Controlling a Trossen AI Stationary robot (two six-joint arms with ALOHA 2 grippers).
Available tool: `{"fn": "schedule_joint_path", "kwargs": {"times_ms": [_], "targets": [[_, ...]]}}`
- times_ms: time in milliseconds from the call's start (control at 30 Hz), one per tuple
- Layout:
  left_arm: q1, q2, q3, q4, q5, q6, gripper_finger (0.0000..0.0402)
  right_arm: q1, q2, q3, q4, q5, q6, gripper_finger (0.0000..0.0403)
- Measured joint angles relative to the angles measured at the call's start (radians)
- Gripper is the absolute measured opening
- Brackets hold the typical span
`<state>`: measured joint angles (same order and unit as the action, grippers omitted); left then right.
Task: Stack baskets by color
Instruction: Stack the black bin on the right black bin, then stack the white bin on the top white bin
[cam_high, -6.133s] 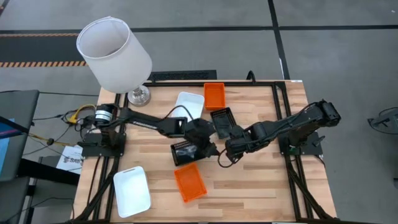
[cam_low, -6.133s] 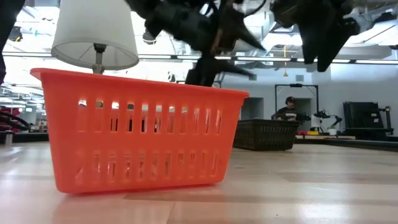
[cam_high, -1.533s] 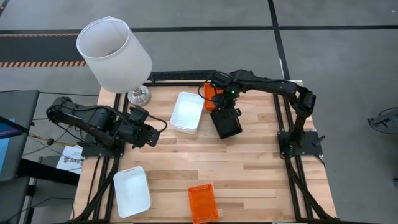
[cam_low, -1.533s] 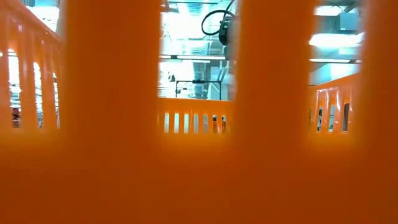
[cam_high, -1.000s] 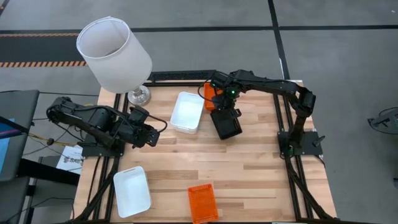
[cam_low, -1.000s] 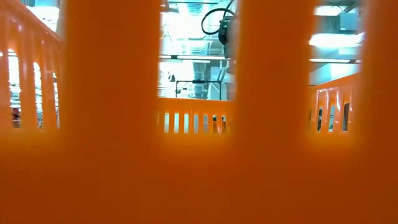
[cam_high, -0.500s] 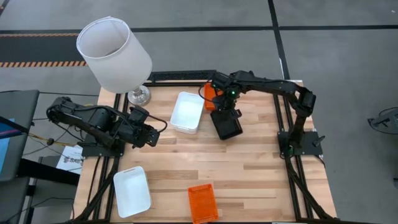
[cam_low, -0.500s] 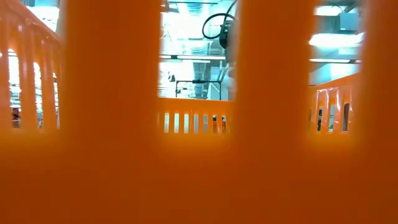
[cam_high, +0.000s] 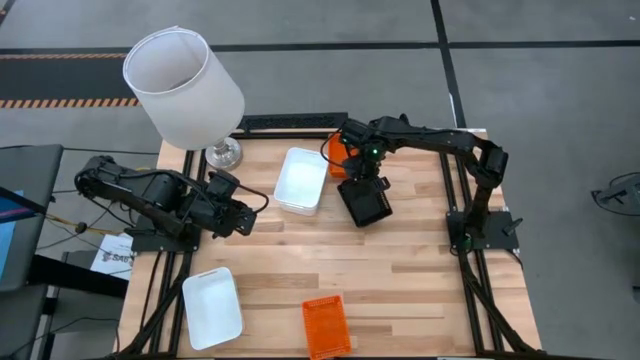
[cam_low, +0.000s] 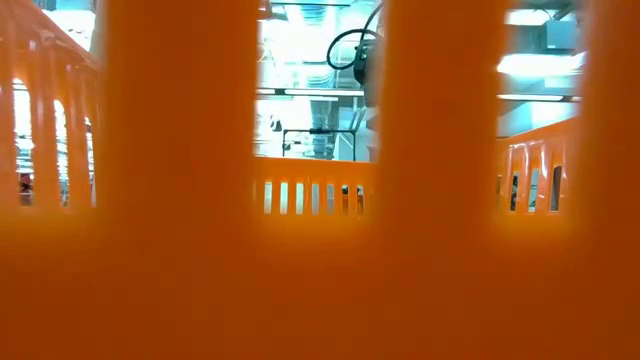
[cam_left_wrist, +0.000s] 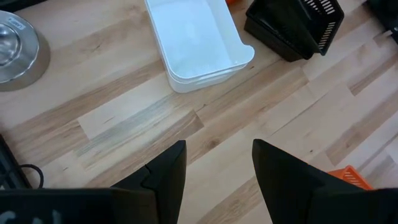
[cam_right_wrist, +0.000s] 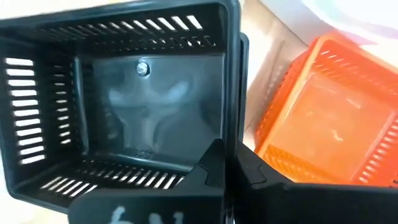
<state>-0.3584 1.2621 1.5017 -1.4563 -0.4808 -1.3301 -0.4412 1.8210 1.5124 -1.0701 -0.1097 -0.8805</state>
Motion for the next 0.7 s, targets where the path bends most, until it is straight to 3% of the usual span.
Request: {"fn": "schedule_joint_path", "kwargs": {"times_ms": [167,533,700], "targets": [[0.0,0.0,0.0,0.0,0.0,0.001,0.0171,0.0,0.0,-0.005,0.019,0.0,-0.019,0.0043],[0.0,0.0,0.0,-0.005,-0.002,0.002,0.0171,0.001,0.0,-0.004,0.049,0.002,-0.045,0.0165],[0.0,0.0,0.0,-0.005,-0.002,0.002,0.0171,0.0,-0.001,0.022,0.046,0.033,0.037,0.02]]}}
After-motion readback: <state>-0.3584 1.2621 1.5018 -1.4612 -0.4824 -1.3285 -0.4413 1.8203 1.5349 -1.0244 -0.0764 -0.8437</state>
